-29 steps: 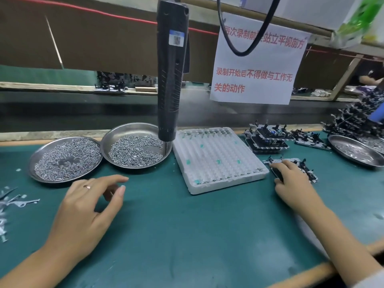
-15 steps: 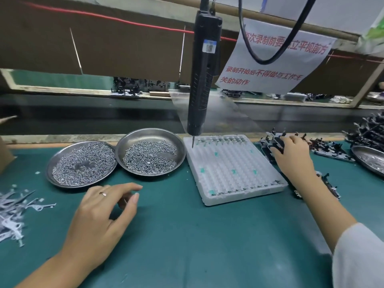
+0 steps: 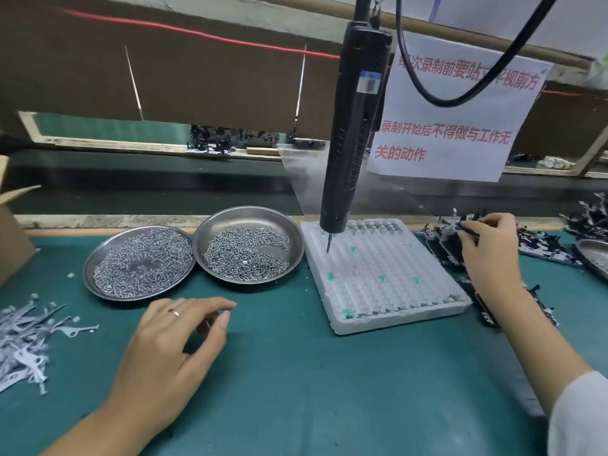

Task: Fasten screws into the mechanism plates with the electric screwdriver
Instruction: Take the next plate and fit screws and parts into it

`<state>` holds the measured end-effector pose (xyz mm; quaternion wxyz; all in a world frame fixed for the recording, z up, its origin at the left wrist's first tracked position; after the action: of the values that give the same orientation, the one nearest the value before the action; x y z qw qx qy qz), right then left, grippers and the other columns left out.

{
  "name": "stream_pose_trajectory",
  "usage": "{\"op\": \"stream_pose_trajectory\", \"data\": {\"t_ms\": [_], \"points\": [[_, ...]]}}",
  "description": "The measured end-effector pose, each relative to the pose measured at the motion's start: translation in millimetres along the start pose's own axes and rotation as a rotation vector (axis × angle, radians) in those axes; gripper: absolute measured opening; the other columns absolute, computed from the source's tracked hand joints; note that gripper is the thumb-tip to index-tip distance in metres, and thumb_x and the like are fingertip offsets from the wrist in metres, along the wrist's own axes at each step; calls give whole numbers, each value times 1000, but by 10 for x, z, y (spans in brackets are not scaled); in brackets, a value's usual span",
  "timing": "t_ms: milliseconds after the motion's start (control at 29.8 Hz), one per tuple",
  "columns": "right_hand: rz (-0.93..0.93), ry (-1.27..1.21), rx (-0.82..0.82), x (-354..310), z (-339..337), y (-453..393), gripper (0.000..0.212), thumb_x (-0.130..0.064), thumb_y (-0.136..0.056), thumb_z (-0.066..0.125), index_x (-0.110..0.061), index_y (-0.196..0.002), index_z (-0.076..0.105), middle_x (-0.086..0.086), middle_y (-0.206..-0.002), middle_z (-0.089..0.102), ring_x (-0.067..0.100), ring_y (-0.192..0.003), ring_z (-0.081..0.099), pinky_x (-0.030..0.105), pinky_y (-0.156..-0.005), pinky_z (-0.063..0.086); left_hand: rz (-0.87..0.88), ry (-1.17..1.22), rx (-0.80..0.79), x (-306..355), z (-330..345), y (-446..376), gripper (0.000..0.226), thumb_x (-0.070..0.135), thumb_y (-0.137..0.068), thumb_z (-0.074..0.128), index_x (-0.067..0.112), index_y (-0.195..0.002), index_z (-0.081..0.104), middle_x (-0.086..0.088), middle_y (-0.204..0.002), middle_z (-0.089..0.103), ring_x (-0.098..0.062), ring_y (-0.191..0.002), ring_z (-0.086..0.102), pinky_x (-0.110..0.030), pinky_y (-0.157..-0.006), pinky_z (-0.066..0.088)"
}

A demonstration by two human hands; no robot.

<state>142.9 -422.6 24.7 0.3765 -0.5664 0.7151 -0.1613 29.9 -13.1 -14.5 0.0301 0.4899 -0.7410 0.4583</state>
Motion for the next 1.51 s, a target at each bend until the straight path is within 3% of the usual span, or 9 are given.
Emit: {"op": "stream_pose_trajectory", "data": {"t_ms": [235,403,604,772,872,973,1208,1376,1510], "points": [[-176,62,138,-609,-394,433,15,-11,-87,67,-3,-98,74,21,-92,54,35,-75,53,30,-53,38,-1,-14,-1,5,-2,-8,29,35,-85,48,18,-90,70,20,-74,56,7,-87,46,-11,-84,30],[-363,-87,-69,-1255,-597,1260,18,-21,-79,71,-14,-94,77,12,-86,56,26,-61,55,33,-37,47,-12,-1,-5,13,0,-15,29,36,-86,48,18,-90,70,21,-73,55,6,-84,46,-11,-84,30],[-678,-124,-96,-1892,-597,1845,19,-25,-81,59,-20,-85,78,4,-66,59,20,-56,59,20,-26,29,-23,23,-14,27,-11,-3,31,34,-89,44,17,-94,70,17,-74,58,7,-87,47,-14,-83,33],[-774,-35,-188,-2238,-384,2019,21,-30,-75,63,-19,-85,77,-2,-65,57,19,-66,57,23,-33,18,-30,75,-40,20,-23,-4,33,36,-93,39,21,-102,67,22,-84,58,7,-90,50,-18,-83,35],[-760,-37,-360,-2361,-269,2094,53,-55,-68,67,-18,-105,73,0,-85,65,16,-81,65,20,-36,39,-60,126,-95,1,-14,1,37,42,-92,37,23,-108,65,18,-90,60,-1,-90,55,-30,-84,40],[-819,-334,-453,-2345,-258,2024,46,-36,-83,55,-7,-116,66,14,-115,62,24,-98,63,28,-49,53,-67,170,-177,-6,-11,-6,38,52,-90,39,33,-117,57,18,-102,59,-5,-99,55,-30,-88,41],[-394,-766,-89,-2026,-261,1300,28,-13,-83,57,-10,-109,65,3,-101,58,10,-92,54,18,-75,45,12,-34,-355,-47,53,39,73,74,-69,54,31,-128,53,12,-123,52,-6,-115,46,-25,-102,31],[-121,-834,-160,-2061,-170,617,75,-35,-84,67,-24,-146,26,-1,-130,44,5,-120,43,29,-105,37,86,-160,-417,-45,96,83,72,69,-70,60,30,-130,54,11,-124,52,-7,-114,46,-23,-101,29],[-139,-914,-147,-2265,-143,359,86,-27,-86,69,-27,-150,11,0,-142,42,9,-126,45,39,-105,41,104,-152,-381,-58,110,88,61,66,-74,59,29,-123,60,14,-117,57,-7,-109,52,-26,-97,35]]}}
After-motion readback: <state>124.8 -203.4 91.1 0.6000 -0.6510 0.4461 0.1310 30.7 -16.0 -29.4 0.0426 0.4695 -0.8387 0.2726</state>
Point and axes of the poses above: each hand's wrist, its own y-axis away from the middle knuckle, its own z-axis out of the palm, x = y × z, the point moved 2 cm from there along -y, towards the middle knuckle
